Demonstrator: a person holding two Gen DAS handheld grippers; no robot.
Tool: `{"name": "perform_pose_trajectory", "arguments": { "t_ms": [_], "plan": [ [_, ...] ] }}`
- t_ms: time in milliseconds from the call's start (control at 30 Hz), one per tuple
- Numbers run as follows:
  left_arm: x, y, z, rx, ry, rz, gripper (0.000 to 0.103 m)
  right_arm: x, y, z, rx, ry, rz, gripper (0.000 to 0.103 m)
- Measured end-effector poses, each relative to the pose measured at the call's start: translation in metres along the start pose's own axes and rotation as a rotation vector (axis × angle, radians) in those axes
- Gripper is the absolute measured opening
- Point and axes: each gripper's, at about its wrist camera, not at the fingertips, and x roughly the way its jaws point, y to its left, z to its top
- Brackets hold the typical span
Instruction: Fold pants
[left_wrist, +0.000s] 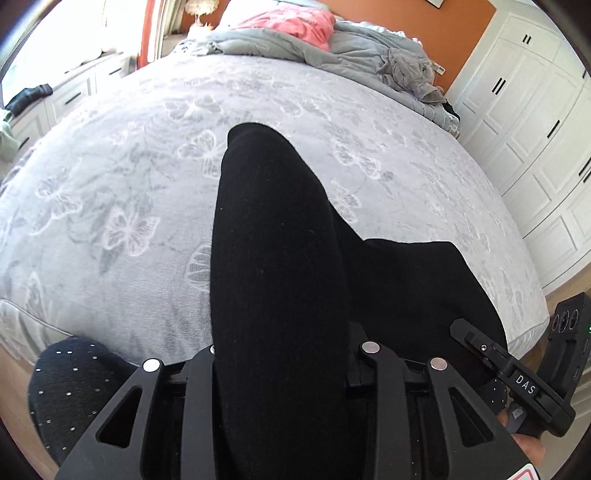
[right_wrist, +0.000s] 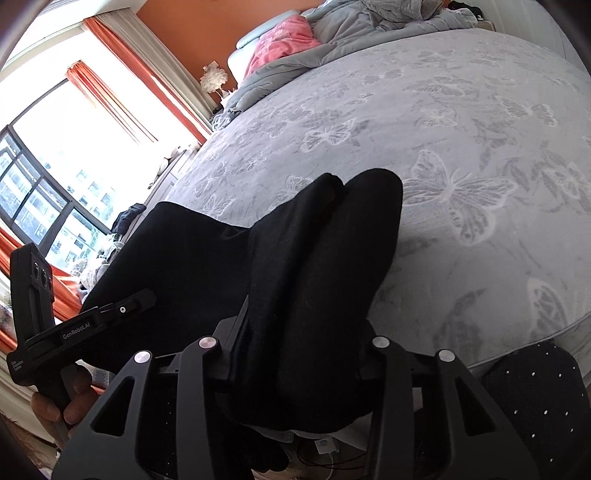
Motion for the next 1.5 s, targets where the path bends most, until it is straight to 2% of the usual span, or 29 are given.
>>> {"name": "perform_pose_trajectory", "arguments": {
  "t_ms": [167, 433, 667, 833, 967, 1133, 1233, 1500],
  "plan": [
    [-0.007, -0.017, 0.018, 0.025, -0.025, 0.032, 0.028, -0.014, 0.016, -0.003, -0.016, -0.026, 0.017, 0.039],
    [-0.056, -0.017, -0.005, 0.067, -0.081, 0.04, 0.028, -0.055, 0.039, 0.003, -0.041, -0.108, 0.049, 0.038],
    [-0.122, -0.04, 0.022, 0.14, -0.255, -0.012, 0.028, -0.114, 0.078, 0.045, -0.142, -0.277, 0.104, 0.038],
    [-0.177, -0.062, 0.069, 0.191, -0.438, -0.047, 0.029, -0.146, 0.107, 0.103, -0.229, -0.433, 0.164, 0.038],
    [-0.211, -0.075, 0.114, 0.208, -0.571, -0.079, 0.029, -0.158, 0.128, 0.157, -0.291, -0.524, 0.217, 0.038],
    [-0.233, -0.089, 0.17, 0.237, -0.717, -0.093, 0.03, -0.169, 0.153, 0.222, -0.369, -0.639, 0.251, 0.038],
    [-0.233, -0.093, 0.204, 0.242, -0.769, -0.109, 0.03, -0.167, 0.161, 0.258, -0.41, -0.716, 0.254, 0.038],
    [-0.192, -0.092, 0.3, 0.218, -0.814, -0.182, 0.031, -0.125, 0.153, 0.344, -0.404, -0.782, 0.259, 0.038]
  ]
}}
